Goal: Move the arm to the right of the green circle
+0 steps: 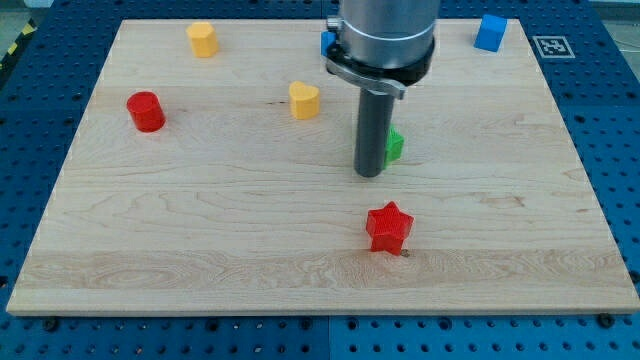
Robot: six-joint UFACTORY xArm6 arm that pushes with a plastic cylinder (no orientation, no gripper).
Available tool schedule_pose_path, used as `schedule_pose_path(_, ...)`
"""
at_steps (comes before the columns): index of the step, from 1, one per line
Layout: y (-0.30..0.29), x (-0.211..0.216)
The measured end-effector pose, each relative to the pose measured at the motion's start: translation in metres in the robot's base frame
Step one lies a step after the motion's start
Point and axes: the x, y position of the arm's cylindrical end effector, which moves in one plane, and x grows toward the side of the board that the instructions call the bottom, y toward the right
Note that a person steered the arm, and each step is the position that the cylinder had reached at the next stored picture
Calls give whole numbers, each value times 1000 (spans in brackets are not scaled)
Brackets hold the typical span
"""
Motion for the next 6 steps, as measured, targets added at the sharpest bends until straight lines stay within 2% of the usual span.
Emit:
schedule_pose_path(1, 9, 0)
schedule_pose_path(3, -59, -3)
schedule_pose_path(6, -13, -30)
